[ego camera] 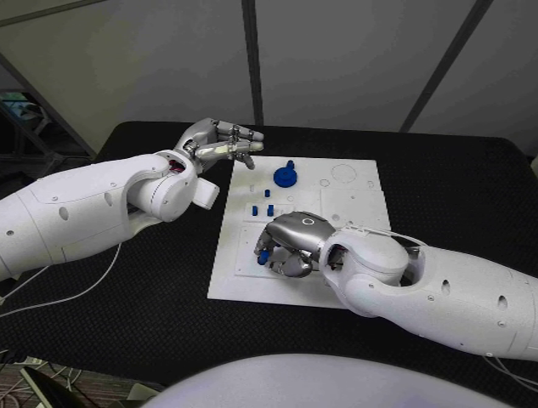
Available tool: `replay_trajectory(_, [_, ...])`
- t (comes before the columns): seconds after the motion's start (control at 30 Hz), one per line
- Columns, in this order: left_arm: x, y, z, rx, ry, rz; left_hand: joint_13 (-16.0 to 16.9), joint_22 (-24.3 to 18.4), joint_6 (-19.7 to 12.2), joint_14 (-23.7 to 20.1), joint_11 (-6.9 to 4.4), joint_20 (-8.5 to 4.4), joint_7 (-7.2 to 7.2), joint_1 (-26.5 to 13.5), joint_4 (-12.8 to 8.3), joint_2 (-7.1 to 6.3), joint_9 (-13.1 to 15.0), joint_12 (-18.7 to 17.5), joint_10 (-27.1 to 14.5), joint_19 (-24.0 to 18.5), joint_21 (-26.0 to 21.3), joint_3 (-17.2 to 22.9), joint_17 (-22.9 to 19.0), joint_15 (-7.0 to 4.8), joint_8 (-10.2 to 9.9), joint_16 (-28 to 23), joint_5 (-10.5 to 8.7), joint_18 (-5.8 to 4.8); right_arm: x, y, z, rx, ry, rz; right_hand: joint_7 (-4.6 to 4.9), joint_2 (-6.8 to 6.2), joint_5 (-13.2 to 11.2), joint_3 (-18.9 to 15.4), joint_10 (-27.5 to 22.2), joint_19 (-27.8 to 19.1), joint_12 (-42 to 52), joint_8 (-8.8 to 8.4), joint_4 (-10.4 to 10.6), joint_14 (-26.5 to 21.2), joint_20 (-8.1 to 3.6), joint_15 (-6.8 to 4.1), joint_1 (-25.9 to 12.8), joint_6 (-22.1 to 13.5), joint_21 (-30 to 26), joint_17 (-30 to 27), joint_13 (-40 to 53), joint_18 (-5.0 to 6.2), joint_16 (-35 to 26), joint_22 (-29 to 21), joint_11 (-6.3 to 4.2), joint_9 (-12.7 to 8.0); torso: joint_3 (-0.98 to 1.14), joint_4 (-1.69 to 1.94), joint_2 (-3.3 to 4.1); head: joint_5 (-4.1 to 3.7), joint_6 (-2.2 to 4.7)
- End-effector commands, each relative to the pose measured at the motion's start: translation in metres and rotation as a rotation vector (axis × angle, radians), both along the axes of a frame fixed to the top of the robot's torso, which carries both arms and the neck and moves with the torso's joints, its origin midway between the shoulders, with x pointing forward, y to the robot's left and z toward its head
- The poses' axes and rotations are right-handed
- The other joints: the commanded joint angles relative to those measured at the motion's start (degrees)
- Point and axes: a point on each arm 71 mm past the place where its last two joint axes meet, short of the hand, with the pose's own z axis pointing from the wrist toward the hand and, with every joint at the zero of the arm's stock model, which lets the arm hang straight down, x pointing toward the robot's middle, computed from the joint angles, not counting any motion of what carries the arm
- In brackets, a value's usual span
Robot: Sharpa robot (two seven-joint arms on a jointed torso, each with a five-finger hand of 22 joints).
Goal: Assemble the parts on the task board
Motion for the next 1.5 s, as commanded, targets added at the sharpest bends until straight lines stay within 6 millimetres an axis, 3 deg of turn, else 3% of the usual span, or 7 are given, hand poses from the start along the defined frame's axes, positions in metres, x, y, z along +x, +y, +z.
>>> replay_trajectory(0.03, [0.000, -0.001, 0.001, -0.007, 0.001, -0.012, -0.03, -0.09, 0.22, 0.30, -0.07, 0.20, 0.07, -0.04, -0.26, 0.76, -0.08, 0.18, -0.48, 0.04, -0.37, 0.14, -0.09, 0.05, -0.05, -0.26, -0.21, 0.25, 0.001, -0.001, 0.003, 0.016, -0.026, -0.016, -0.33, -0.62, 0.17, -0.28, -0.70, 0.10, 0.00, -0.14, 0.22, 3.19, 0.43, 0.40, -0.04, -1.51, -0.27, 0.27, -0.07, -0.55, 0.05, -0.13, -0.07, -0.07, 0.05, 0.00, 0.00, -0.02, 0.06])
replay_trajectory(0.47, [0.000, 0.000, 0.000, -0.006, 0.008, -0.016, -0.04, -0.10, 0.19, 0.24, -0.05, 0.21, 0.08, -0.06, -0.28, 0.72, -0.09, 0.18, -0.58, 0.00, -0.41, 0.12, -0.14, 0.07, -0.07, -0.34, -0.22, 0.24, -0.004, -0.019, 0.022, 0.188, -0.126, -0.051, -3.35, -1.31, -0.74, -2.63, -3.17, -0.22, 1.09, -0.35, 0.76, 3.03, 0.77, 0.74, 0.29, -13.81, -1.02, -0.21, -0.15, -0.40, -0.14, -1.17, 0.42, -0.34, 0.05, -0.15, -0.07, -0.63, 0.66])
replay_trajectory(0.6, [0.000, 0.001, 0.000, -0.005, 0.009, -0.015, -0.04, -0.10, 0.18, 0.22, -0.05, 0.22, 0.08, -0.06, -0.28, 0.71, -0.09, 0.18, -0.60, -0.01, -0.42, 0.12, -0.15, 0.08, -0.07, -0.36, -0.22, 0.24, -0.005, -0.037, 0.028, 0.214, -0.128, -0.080, -2.09, -1.15, -0.89, -3.45, -2.85, -0.43, 1.88, 0.65, 1.29, 2.96, 0.76, 0.66, 0.26, -9.06, -1.38, -0.52, -0.08, -0.29, -0.29, -1.68, 0.25, 0.27, 0.01, -0.18, -0.13, -1.49, 0.95])
replay_trajectory(0.73, [-0.001, 0.002, 0.001, -0.004, 0.008, -0.014, -0.04, -0.11, 0.18, 0.20, -0.04, 0.22, 0.08, -0.07, -0.28, 0.70, -0.09, 0.18, -0.63, -0.03, -0.44, 0.11, -0.16, 0.09, -0.07, -0.38, -0.22, 0.23, 0.003, -0.068, 0.037, 0.212, -0.084, -0.172, 1.27, -0.93, -0.91, -4.50, 1.90, -1.06, 5.04, 4.01, 3.52, 2.80, 0.65, 0.46, -1.72, -1.19, -2.18, -1.24, 0.82, -0.16, -0.70, -2.73, -0.11, 1.51, -0.06, -0.16, -0.01, -3.13, 1.86])
replay_trajectory(0.93, [-0.002, 0.005, 0.002, -0.004, 0.000, -0.008, -0.04, -0.11, 0.19, 0.17, -0.04, 0.23, 0.07, -0.08, -0.29, 0.70, -0.09, 0.20, -0.65, -0.05, -0.46, 0.10, -0.18, 0.09, -0.07, -0.42, -0.22, 0.23, 0.011, -0.133, 0.038, 0.186, 0.052, -0.393, -1.20, -2.97, 0.37, -8.01, 13.10, 2.13, 14.04, 5.91, 6.29, 3.77, -1.16, -1.86, -4.58, 3.58, 1.25, 2.50, 6.19, -1.09, 1.47, 2.74, -3.11, 1.92, -0.11, -0.81, -0.10, -4.78, 2.21])
replay_trajectory(1.2, [-0.007, 0.006, 0.005, -0.017, -0.012, -0.007, 0.35, -0.33, 0.10, 0.25, -0.72, 0.19, -0.51, -0.51, -0.17, 0.75, -0.09, 2.29, 1.92, -0.19, -0.95, -0.16, -0.39, -0.22, -0.11, -0.68, -0.24, 0.33, 0.006, -0.186, 0.039, 0.130, 0.102, -0.595, -2.91, -1.56, 7.01, -26.49, 15.87, 5.90, 72.54, 9.71, 13.41, 5.34, -2.70, -2.39, -4.52, 3.69, 6.07, 11.42, 69.52, -2.37, 6.25, 10.46, -3.94, 4.04, -0.06, -1.37, -0.05, -6.18, 2.16])
replay_trajectory(1.5, [-0.010, 0.005, 0.004, -0.020, -0.010, -0.012, 0.38, -0.34, 0.10, 0.28, -0.81, 0.16, -0.58, -0.53, -0.18, 0.78, -0.09, 2.57, 2.23, -0.17, -0.99, -0.16, -0.41, -0.28, -0.11, -0.70, -0.25, 0.33, 0.003, -0.200, 0.035, 0.042, 0.082, -0.668, -2.62, 0.52, 7.94, -32.16, 17.14, 6.56, 77.09, 12.22, 14.71, 5.66, -2.35, -2.79, -5.64, 3.24, 7.09, 13.10, 75.39, -2.76, 7.00, 12.18, -4.11, 5.59, -0.25, -1.32, -0.09, -7.25, 1.77])
